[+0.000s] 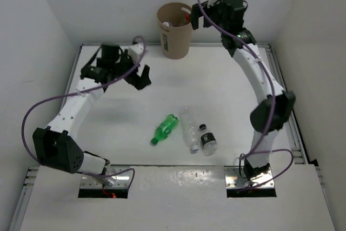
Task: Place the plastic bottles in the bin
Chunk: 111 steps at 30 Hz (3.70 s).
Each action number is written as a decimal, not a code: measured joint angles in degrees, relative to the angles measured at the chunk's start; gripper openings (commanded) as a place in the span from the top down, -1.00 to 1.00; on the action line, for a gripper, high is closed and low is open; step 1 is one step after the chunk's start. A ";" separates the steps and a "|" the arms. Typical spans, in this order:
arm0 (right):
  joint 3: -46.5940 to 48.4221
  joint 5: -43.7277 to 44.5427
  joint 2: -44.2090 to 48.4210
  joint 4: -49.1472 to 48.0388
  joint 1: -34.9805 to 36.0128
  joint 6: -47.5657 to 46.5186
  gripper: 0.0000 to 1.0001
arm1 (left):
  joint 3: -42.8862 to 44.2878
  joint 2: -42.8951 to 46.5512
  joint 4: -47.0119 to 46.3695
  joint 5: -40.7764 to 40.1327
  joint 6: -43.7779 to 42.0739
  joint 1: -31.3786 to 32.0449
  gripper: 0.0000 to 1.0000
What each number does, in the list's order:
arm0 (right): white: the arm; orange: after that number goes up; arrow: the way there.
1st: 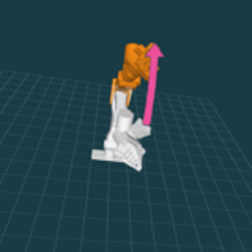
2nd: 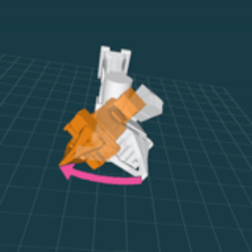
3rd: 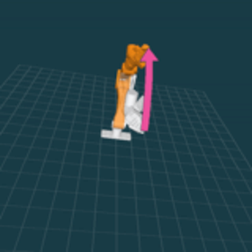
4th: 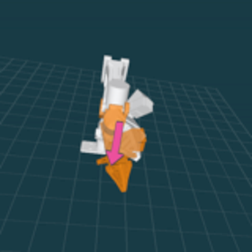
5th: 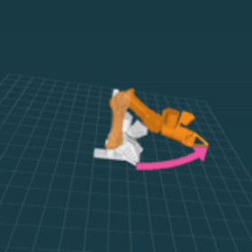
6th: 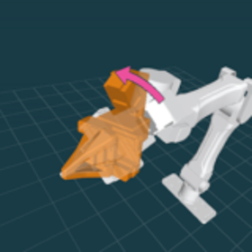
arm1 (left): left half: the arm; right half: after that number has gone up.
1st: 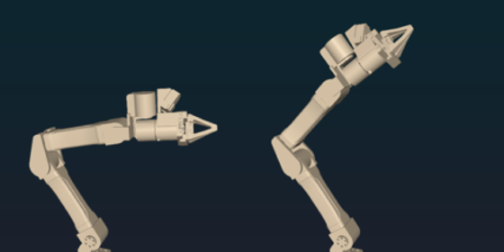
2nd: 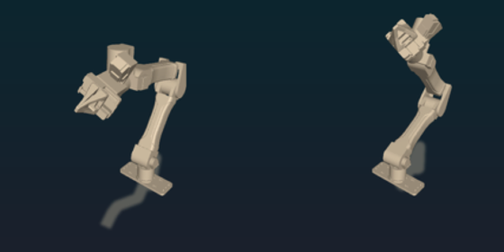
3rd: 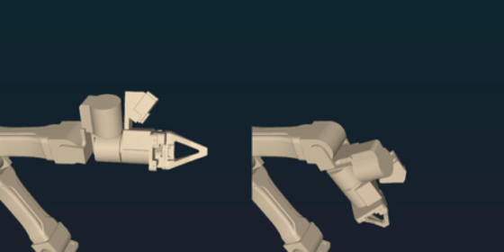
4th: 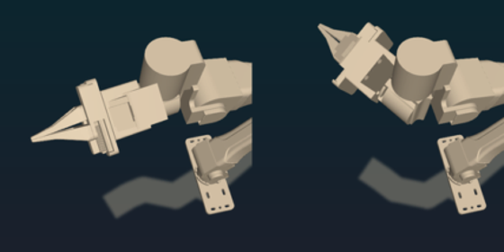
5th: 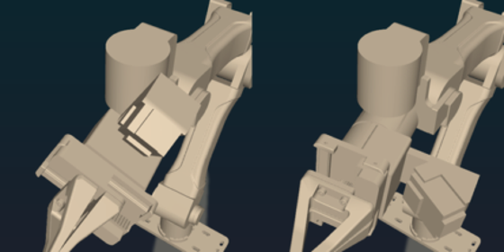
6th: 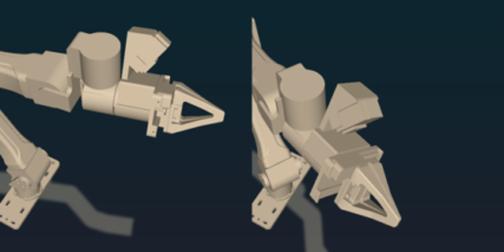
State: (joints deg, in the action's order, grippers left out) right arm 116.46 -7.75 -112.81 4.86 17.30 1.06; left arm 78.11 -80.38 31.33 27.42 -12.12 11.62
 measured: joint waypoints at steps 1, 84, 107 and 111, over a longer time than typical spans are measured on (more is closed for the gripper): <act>-2.99 -0.44 3.78 1.51 -0.35 0.00 -0.80 | -2.84 1.31 1.16 0.83 -0.92 1.88 -0.78; -49.81 -5.70 46.12 27.74 -11.93 -2.58 -0.62 | 53.22 -32.30 -23.30 -28.17 2.95 15.87 1.00; -50.56 -11.67 40.13 29.94 -8.44 -2.54 -0.65 | 60.22 -57.83 -45.79 -26.56 9.86 8.35 -1.00; -50.56 -13.73 37.64 31.04 -3.65 -0.42 -0.77 | 56.30 -51.71 -41.97 -28.17 10.43 7.93 -1.00</act>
State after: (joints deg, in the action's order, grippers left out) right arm 65.91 -21.47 -75.18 35.90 13.65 0.64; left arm 134.41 -132.09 -10.63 -0.75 -1.69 19.55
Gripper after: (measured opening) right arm 0.861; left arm 0.997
